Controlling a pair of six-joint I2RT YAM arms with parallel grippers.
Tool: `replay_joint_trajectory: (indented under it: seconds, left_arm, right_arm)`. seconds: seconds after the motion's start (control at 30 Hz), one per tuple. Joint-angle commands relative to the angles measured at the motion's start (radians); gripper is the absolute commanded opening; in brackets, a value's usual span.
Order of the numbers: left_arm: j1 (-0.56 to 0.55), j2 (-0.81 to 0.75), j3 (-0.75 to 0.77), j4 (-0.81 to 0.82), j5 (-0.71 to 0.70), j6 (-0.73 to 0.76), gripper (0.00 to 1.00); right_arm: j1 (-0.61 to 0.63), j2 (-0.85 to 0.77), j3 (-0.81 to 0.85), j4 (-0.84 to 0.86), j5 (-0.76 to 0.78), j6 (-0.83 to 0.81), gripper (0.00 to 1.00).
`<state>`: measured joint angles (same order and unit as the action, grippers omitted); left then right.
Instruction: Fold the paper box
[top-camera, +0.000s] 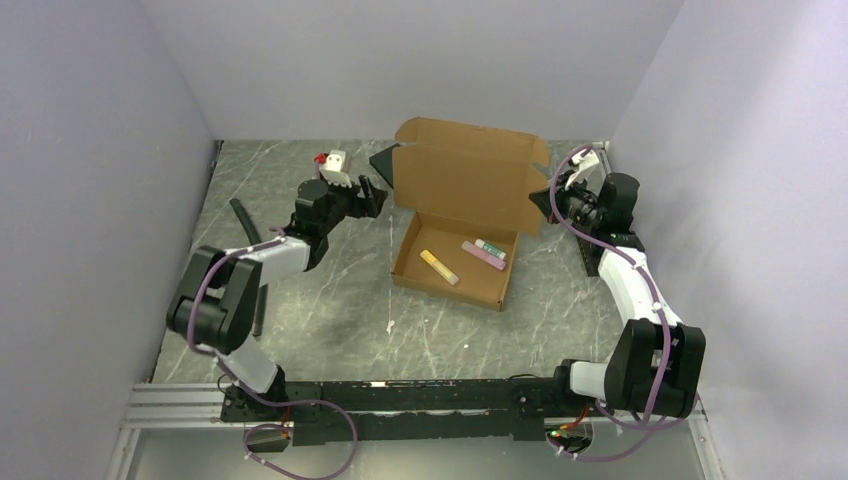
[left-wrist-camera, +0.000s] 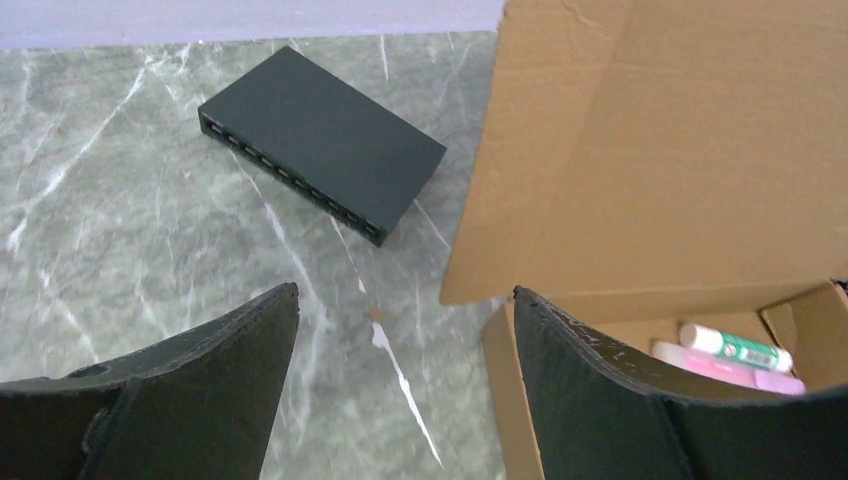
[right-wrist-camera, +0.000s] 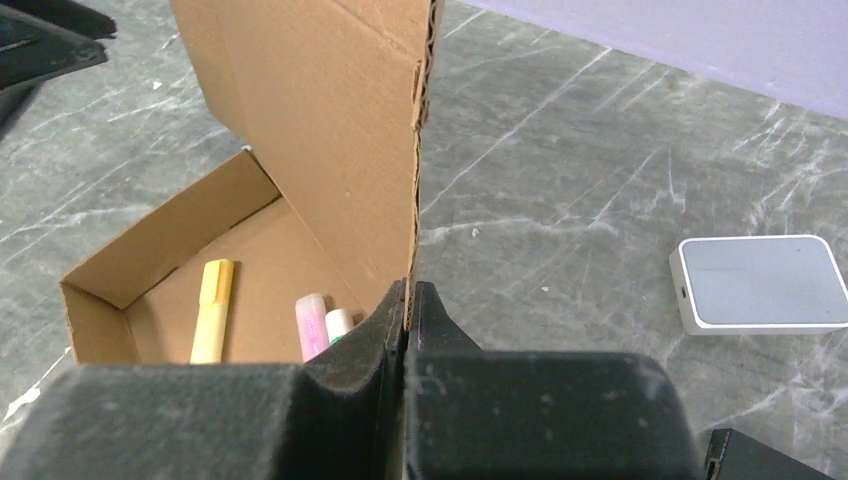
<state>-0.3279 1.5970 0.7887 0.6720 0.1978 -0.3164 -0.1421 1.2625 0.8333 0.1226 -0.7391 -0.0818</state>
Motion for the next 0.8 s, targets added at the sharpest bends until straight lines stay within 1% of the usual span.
replay_joint_trajectory:
  seconds: [0.0, 0.13, 0.23, 0.3, 0.4, 0.53, 0.63, 0.67, 0.73, 0.77]
  left_arm:
    - [0.009, 0.104, 0.116, 0.119, 0.029, 0.019, 0.82]
    - [0.010, 0.182, 0.198, 0.135, 0.104, -0.010, 0.81]
    - [0.010, 0.215, 0.224, 0.148, 0.140, -0.026, 0.79]
    - [0.010, 0.231, 0.237, 0.165, 0.160, -0.039, 0.76]
    - [0.010, 0.271, 0.285, 0.143, 0.204, -0.050, 0.68]
    - [0.010, 0.323, 0.340, 0.143, 0.251, -0.058, 0.66]
    - [0.010, 0.354, 0.385, 0.151, 0.319, -0.066, 0.64]
    - [0.010, 0.362, 0.398, 0.156, 0.342, -0.072, 0.60]
    - [0.010, 0.373, 0.415, 0.158, 0.393, -0.080, 0.50]
    - [0.010, 0.373, 0.414, 0.166, 0.407, -0.086, 0.41]
  right_arm:
    - [0.007, -0.002, 0.038, 0.047, 0.024, -0.026, 0.00]
    - [0.007, -0.001, 0.035, 0.050, 0.039, -0.023, 0.00]
    - [0.007, 0.003, 0.035, 0.051, 0.046, -0.021, 0.00]
    - [0.007, 0.005, 0.035, 0.049, 0.048, -0.021, 0.00]
    - [0.009, 0.007, 0.036, 0.051, 0.048, -0.020, 0.00]
    - [0.009, 0.006, 0.039, 0.047, 0.049, -0.022, 0.00]
    - [0.009, 0.008, 0.039, 0.044, 0.050, -0.028, 0.00]
    - [0.009, 0.008, 0.039, 0.043, 0.052, -0.029, 0.00]
    - [0.009, 0.008, 0.041, 0.040, 0.055, -0.031, 0.00]
    - [0.009, 0.008, 0.042, 0.040, 0.058, -0.032, 0.00]
